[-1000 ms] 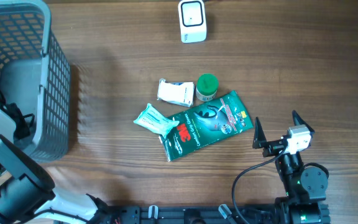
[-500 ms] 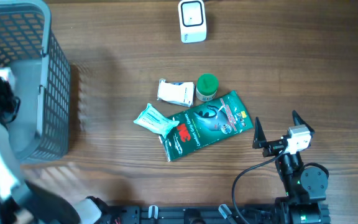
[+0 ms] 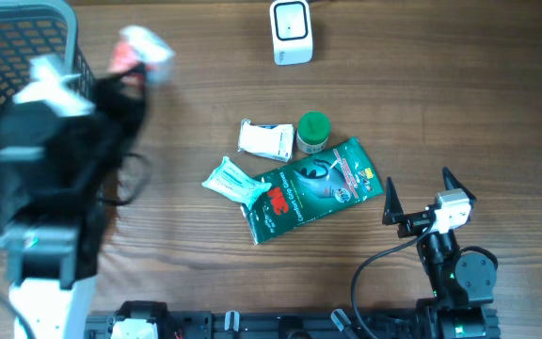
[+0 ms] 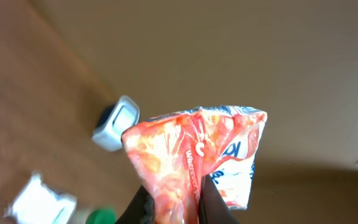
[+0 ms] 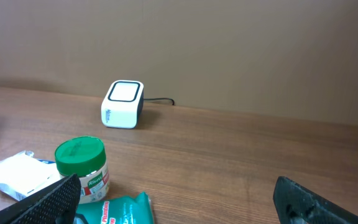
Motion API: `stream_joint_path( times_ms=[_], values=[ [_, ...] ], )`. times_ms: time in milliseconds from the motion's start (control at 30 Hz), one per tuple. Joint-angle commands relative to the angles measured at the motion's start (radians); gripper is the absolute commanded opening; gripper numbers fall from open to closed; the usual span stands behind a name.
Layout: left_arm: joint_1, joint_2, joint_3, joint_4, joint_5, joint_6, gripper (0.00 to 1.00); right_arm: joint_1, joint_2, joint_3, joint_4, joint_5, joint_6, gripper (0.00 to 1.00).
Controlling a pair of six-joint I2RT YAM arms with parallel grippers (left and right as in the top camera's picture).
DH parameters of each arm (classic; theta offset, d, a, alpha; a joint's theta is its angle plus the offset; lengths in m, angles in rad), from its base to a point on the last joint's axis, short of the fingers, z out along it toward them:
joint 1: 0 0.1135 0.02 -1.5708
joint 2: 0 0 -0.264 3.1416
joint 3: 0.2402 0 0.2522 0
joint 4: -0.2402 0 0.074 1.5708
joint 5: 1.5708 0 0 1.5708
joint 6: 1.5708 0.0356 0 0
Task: Scan the item barcode
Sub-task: 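Carry the red packet over and drop it right of the green pack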
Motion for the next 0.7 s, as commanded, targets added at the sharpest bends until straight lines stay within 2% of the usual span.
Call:
stream_joint_path(
  times_ms=[0, 67, 133, 233, 367, 600, 667],
  values=[
    [-0.305, 0.166, 0.001, -0.021, -0.32, 0.035, 0.08, 0.003, -0.009, -0.001, 0.003, 0.011, -0.002, 1.0],
    [-0.428, 0.283, 0.001, 0.02, -0.346, 0.039, 0.09, 0.003, -0.009, -0.001, 0.003, 0.011, -0.001, 1.0],
    [-0.523, 0.415, 0.001, 0.118, -0.345, 0.113, 0.13, 0.003, -0.009, -0.001, 0.003, 0.011, -0.001, 1.0],
    [-0.616, 0.608, 0.001, 0.277, -0.335, 0.178, 0.14, 0.003, -0.009, -0.001, 0.003, 0.011, -0.001, 1.0],
    [-0.689, 0.771, 0.001, 0.418, -0.273, 0.253, 0.1, 0.003, -0.009, -0.001, 0.003, 0.011, -0.001, 1.0],
    [-0.786, 0.911, 0.001, 0.445, -0.269, 0.267, 0.11, 0.003, -0.009, -0.001, 0.003, 0.011, -0.002, 1.0],
    [-0.816, 0.925, 0.001, 0.446, -0.27, 0.267, 0.15, 0.003, -0.009, -0.001, 0.003, 0.011, -0.001, 1.0]
  ],
)
